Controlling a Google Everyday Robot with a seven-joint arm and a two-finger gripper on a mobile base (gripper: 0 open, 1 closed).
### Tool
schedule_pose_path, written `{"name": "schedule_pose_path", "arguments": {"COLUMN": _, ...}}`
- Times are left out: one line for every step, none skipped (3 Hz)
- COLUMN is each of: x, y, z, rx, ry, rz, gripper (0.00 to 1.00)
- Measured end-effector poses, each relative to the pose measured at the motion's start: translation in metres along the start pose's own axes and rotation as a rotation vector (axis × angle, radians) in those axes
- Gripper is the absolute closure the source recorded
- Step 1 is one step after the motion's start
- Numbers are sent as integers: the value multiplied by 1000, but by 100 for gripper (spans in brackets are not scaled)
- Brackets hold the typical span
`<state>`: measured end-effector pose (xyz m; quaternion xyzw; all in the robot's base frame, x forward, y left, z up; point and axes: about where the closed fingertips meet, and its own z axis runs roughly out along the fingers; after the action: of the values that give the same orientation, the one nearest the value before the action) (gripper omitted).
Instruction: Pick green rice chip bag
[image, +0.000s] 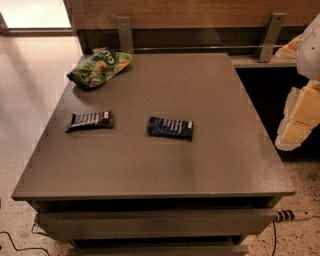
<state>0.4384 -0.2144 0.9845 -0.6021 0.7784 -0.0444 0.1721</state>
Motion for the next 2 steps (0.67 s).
{"name": "schedule_pose_path", "arguments": {"x": 0, "y": 0, "z": 0, "rx": 0, "ry": 0, "rz": 0, "gripper": 0}}
{"name": "schedule_pose_path", "arguments": {"x": -9, "y": -8, "z": -3, "rx": 20, "ry": -21, "rz": -30, "gripper": 0}}
